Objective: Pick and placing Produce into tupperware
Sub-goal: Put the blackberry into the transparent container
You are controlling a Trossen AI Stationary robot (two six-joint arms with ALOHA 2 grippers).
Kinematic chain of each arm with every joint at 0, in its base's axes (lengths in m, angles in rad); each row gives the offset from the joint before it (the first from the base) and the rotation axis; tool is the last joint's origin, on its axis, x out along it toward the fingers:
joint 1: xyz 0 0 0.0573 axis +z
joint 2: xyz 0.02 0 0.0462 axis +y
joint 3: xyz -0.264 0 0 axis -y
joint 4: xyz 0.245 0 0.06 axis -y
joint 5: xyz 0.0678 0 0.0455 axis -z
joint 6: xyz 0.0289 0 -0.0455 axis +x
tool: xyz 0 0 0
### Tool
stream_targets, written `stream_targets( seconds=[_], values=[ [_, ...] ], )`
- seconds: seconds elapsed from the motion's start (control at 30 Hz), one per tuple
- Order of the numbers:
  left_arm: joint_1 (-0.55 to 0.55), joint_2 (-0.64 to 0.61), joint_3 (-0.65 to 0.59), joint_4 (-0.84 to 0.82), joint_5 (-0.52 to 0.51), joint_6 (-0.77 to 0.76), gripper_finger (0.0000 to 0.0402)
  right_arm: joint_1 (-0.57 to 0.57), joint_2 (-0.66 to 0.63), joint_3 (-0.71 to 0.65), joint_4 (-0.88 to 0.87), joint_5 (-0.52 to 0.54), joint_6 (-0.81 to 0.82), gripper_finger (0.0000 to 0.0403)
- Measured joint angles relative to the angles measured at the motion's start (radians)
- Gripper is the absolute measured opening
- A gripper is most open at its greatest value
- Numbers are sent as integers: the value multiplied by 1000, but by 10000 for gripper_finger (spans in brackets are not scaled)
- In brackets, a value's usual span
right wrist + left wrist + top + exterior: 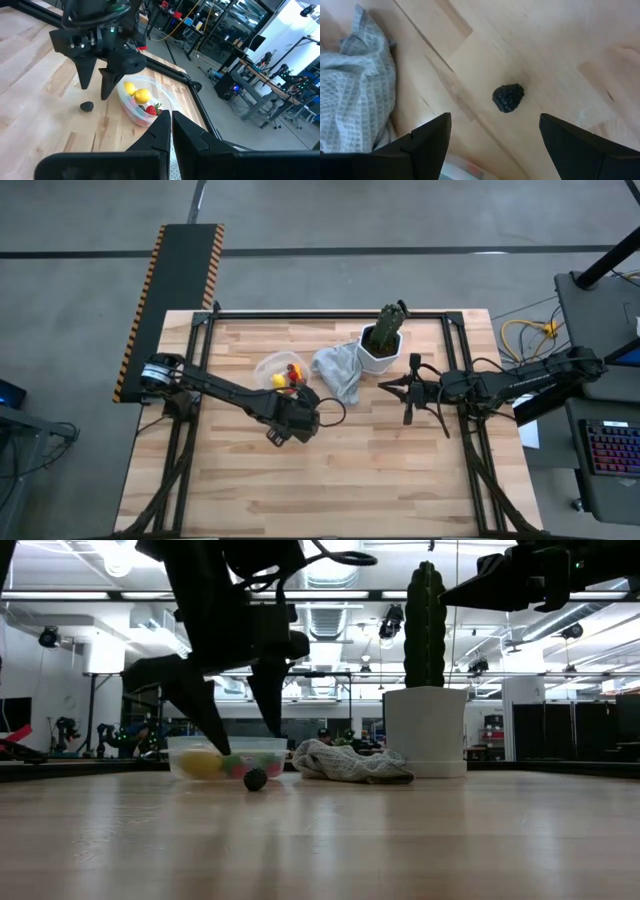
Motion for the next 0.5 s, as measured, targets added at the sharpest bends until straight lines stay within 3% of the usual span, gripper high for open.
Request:
stream_targets(
  seconds=[0.33,0.5],
  values=[
    [0,3,-56,64,39,1,287,0,0,0,0,0,0,9],
    [1,71,-34,76,54,32,287,0,0,0,0,1,1,9]
  ],
)
